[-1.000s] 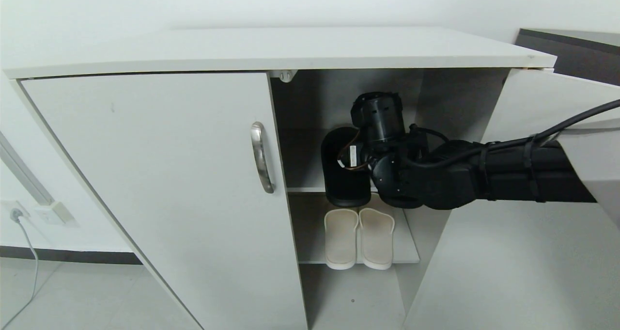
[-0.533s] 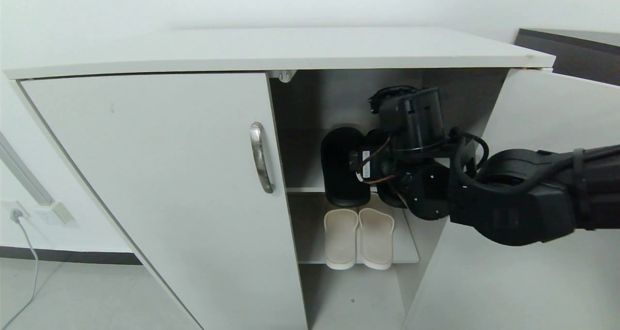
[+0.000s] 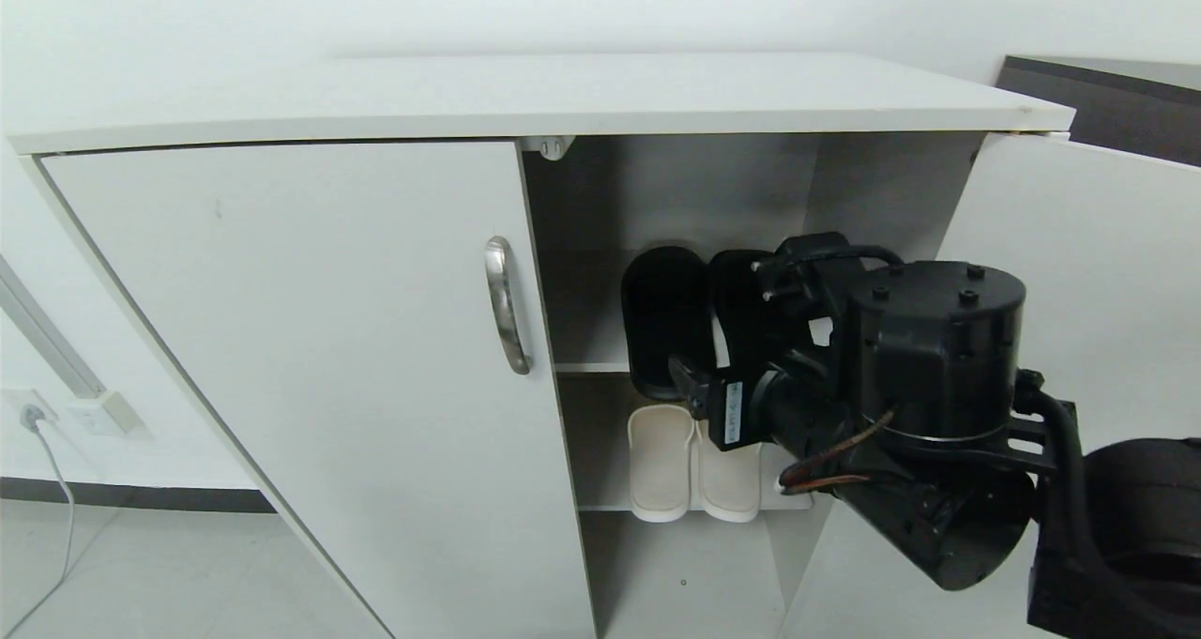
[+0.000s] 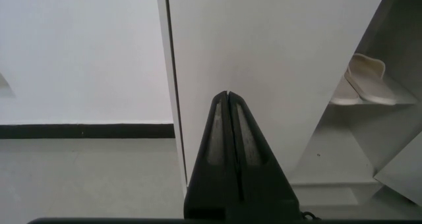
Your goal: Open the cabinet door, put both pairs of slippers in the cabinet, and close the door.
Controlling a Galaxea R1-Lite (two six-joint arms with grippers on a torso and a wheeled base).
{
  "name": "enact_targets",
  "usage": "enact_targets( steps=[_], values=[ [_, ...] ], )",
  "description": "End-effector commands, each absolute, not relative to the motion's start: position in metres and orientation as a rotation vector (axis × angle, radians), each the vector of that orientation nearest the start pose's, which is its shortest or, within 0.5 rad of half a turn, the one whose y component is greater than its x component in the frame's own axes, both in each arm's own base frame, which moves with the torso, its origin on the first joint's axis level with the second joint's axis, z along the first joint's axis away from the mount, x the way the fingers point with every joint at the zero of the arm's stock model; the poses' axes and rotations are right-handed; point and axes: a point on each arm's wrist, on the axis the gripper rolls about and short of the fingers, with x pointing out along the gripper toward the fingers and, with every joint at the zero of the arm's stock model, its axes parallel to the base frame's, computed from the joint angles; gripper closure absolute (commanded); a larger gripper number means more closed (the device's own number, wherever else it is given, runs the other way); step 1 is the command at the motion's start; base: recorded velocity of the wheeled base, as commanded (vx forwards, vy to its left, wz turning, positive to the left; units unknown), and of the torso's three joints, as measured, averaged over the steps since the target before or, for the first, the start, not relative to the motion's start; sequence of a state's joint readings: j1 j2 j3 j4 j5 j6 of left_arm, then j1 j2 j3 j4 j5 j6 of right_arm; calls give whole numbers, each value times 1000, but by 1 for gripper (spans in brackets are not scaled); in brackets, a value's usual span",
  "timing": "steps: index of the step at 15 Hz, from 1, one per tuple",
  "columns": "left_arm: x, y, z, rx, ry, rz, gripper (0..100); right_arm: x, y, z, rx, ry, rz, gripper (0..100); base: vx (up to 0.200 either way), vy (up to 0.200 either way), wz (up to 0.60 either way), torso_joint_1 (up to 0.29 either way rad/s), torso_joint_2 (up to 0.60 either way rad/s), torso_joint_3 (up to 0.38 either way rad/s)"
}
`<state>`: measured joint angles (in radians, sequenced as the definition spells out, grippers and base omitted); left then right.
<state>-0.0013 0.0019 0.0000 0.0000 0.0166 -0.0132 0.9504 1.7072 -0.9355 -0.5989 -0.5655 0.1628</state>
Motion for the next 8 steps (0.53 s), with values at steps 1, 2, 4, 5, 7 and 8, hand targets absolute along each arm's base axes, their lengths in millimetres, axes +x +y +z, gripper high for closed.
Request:
enact_targets(
  steps=[1,2,4,5,7,8],
  values=[
    [-23,0,76,-14,1,17,100,186,247,205,8,167,393,100,0,0,0,0,0,0],
    [-23,0,76,-14,1,15,100,186,247,205,6,169,391,100,0,0,0,0,0,0],
    [-23,0,76,-14,1,15,100,188,251,199,-2,176,387,100,0,0,0,0,0,0],
    [-23,0,76,-14,1,15,100,188,252,198,-2,173,389,100,0,0,0,0,0,0],
    [-23,0,76,-14,1,15,100,188,254,196,-7,176,389,100,0,0,0,0,0,0],
    [-23,0,76,-14,1,17,100,188,254,196,-8,177,389,100,0,0,0,0,0,0]
  ],
)
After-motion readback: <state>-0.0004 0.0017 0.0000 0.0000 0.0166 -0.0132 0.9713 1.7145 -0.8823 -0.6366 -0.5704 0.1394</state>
